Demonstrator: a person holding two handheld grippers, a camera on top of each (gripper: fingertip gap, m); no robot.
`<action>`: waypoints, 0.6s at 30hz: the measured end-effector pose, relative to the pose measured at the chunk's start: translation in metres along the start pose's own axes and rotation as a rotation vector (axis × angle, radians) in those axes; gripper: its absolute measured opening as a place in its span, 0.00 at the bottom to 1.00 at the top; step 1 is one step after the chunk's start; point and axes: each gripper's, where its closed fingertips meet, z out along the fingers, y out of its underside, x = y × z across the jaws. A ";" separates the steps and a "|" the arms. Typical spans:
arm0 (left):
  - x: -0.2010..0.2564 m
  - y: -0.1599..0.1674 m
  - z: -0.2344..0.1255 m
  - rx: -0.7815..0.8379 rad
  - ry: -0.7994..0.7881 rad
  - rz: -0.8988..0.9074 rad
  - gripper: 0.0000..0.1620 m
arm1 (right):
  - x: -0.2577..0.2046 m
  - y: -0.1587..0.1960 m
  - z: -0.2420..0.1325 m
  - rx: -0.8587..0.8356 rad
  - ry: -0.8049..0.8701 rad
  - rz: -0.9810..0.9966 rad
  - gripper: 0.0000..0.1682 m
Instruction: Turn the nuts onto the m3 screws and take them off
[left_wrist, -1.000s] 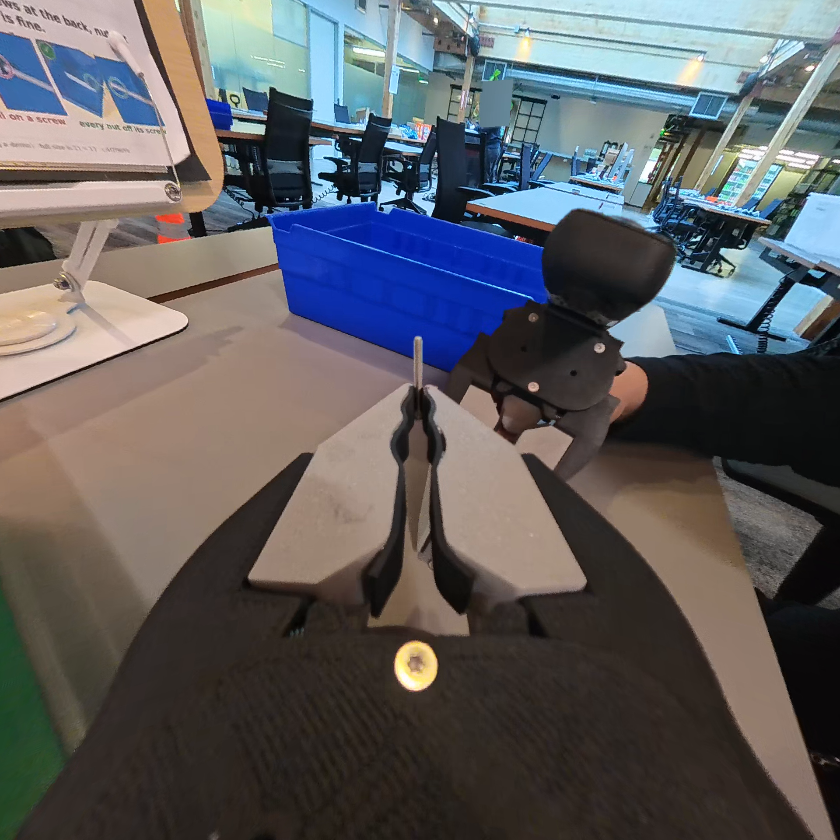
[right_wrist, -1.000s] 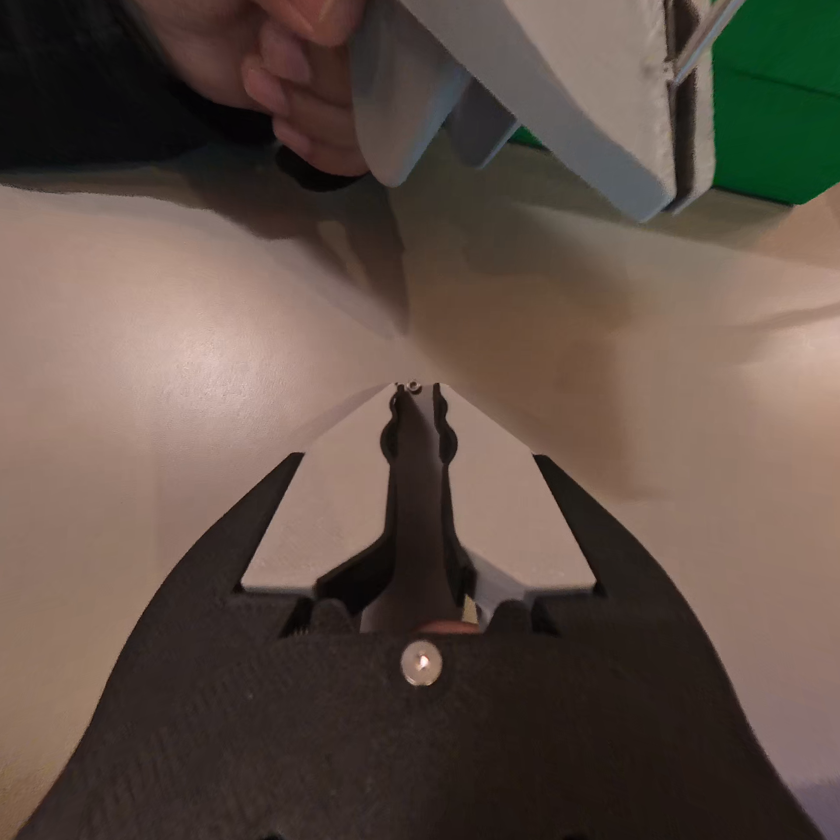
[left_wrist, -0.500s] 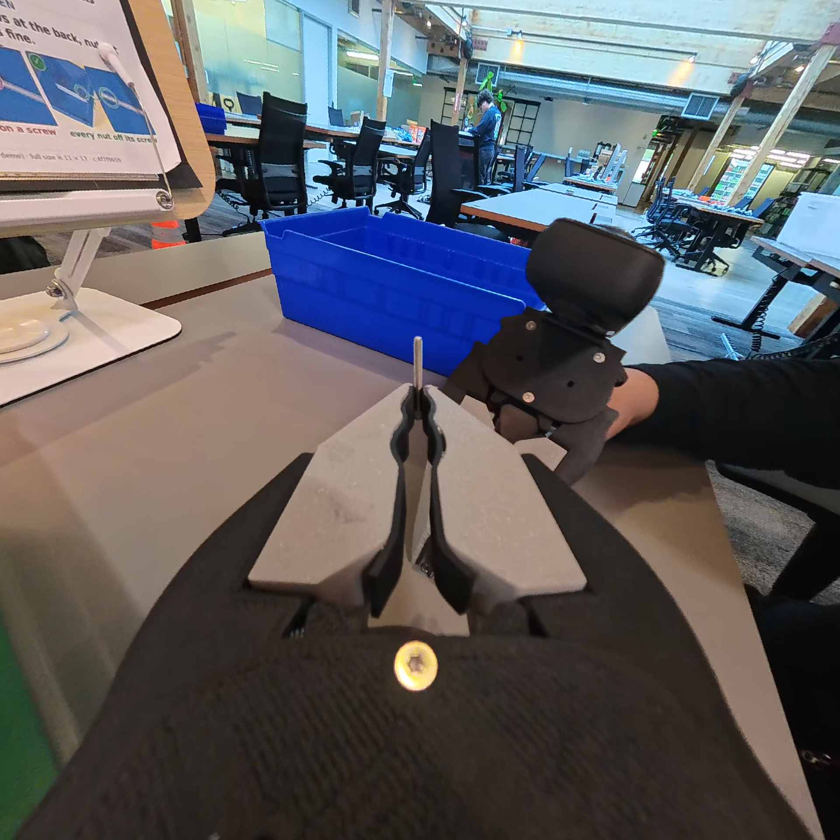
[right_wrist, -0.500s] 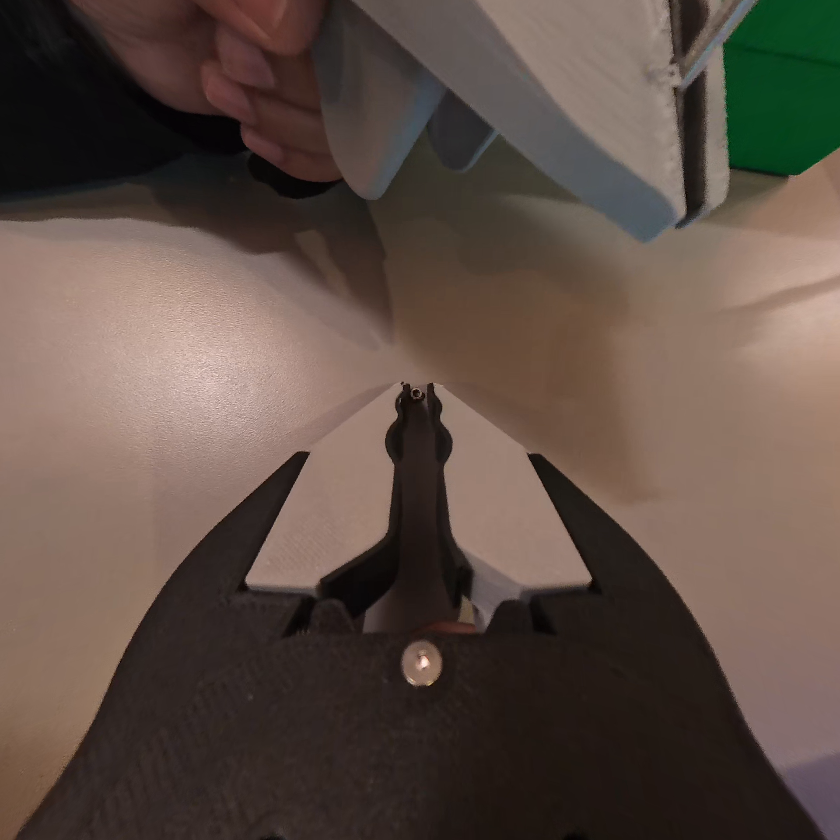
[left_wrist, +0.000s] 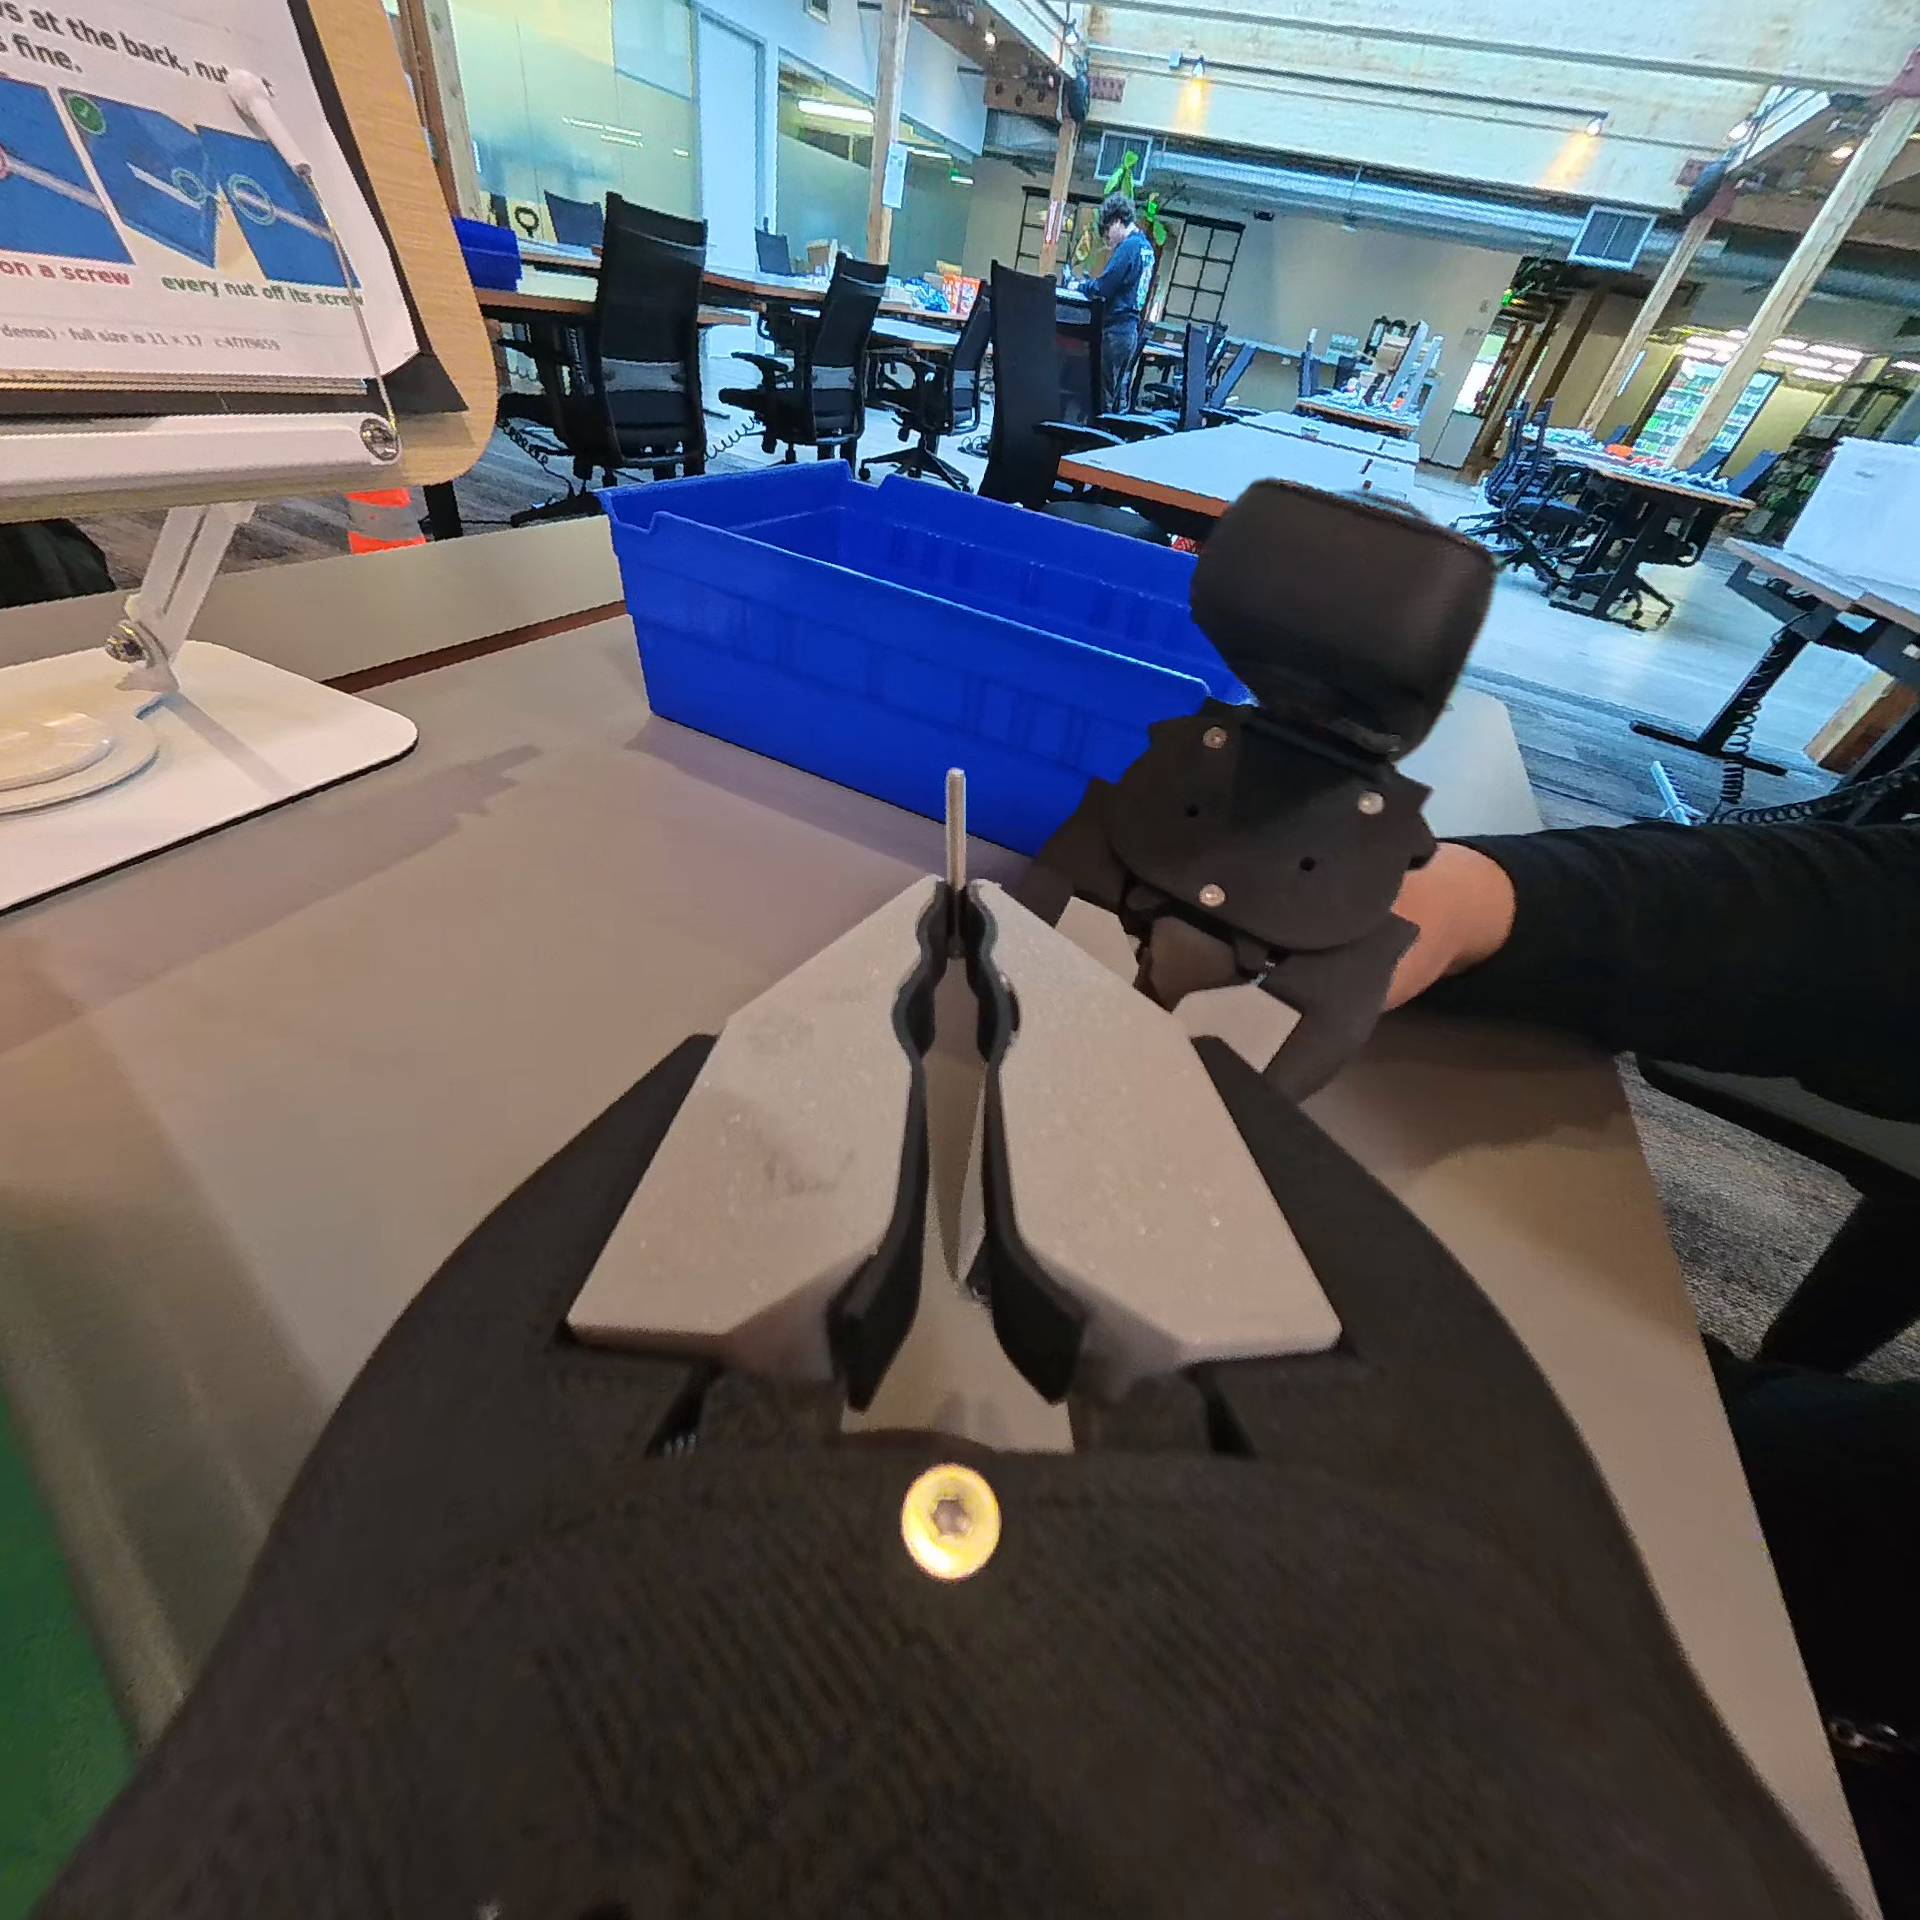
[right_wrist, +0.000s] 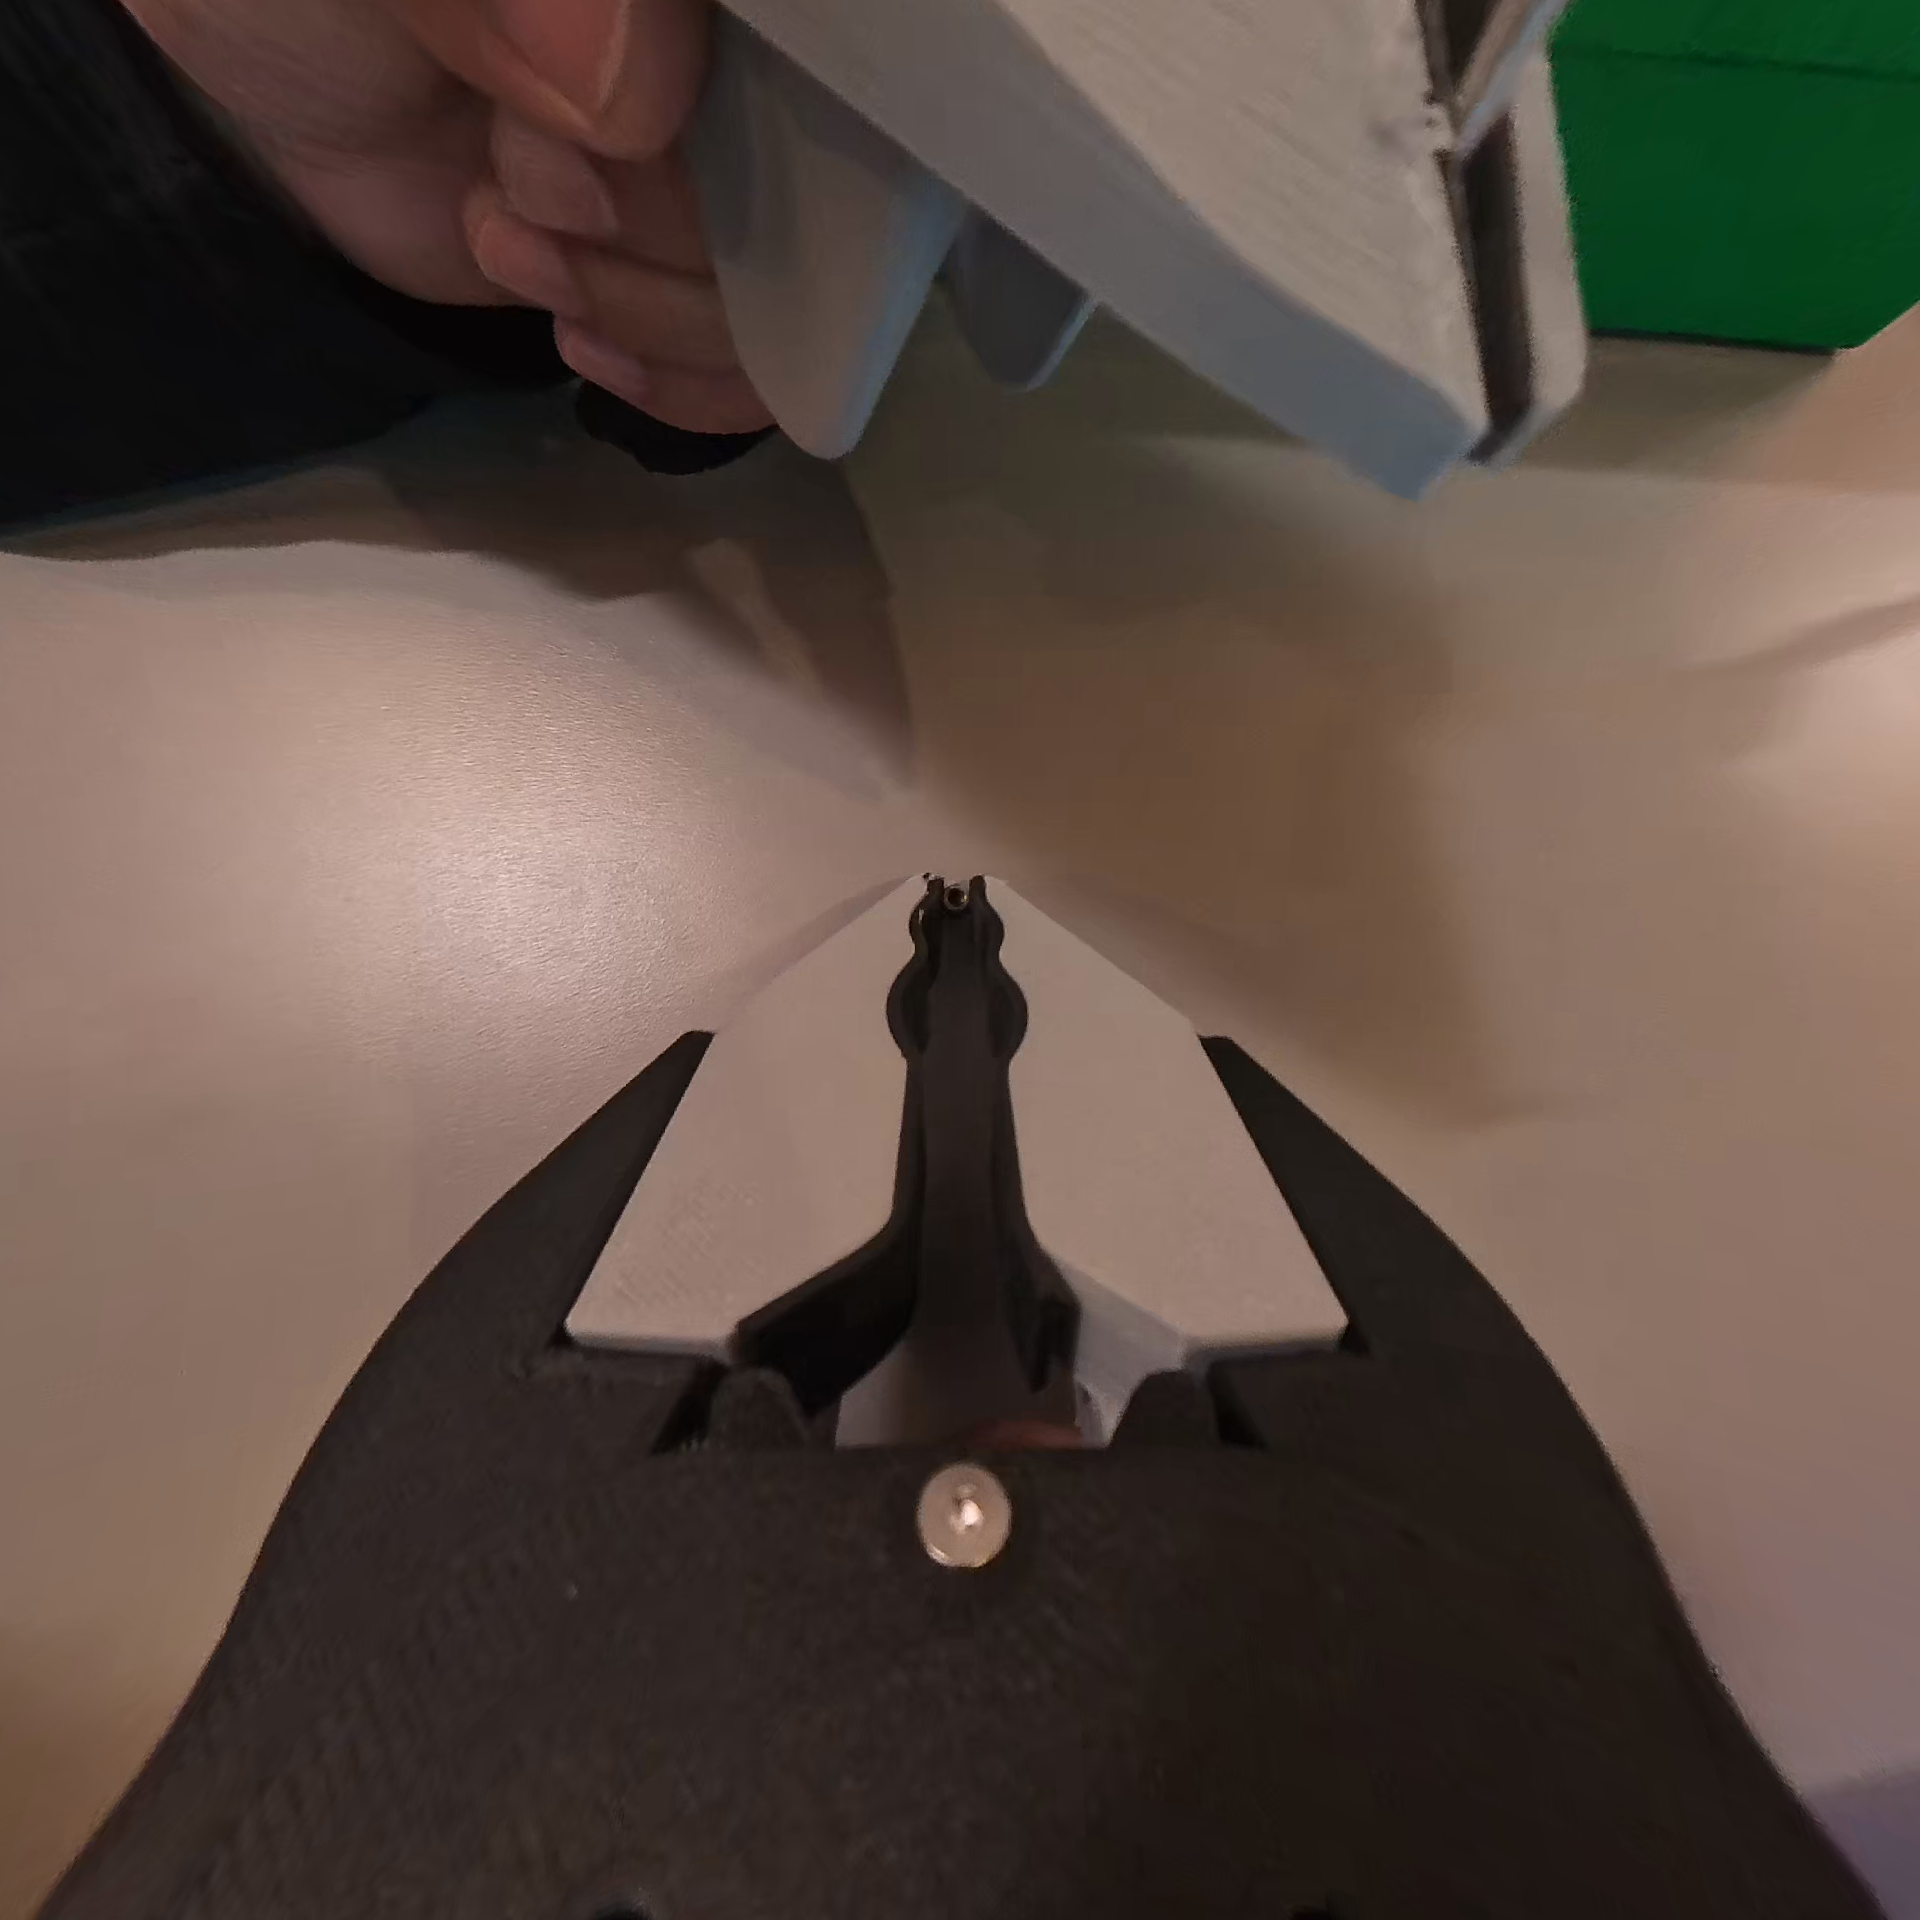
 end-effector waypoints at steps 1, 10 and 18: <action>0.000 0.000 0.000 -0.001 -0.001 -0.001 0.00 | 0.001 0.000 -0.001 0.004 -0.002 0.007 0.01; -0.002 0.004 0.001 -0.021 -0.005 -0.005 0.00 | 0.006 -0.011 -0.018 0.095 -0.020 0.074 0.01; -0.004 0.007 0.001 -0.031 -0.010 -0.021 0.00 | 0.014 -0.027 -0.049 0.221 -0.061 0.179 0.01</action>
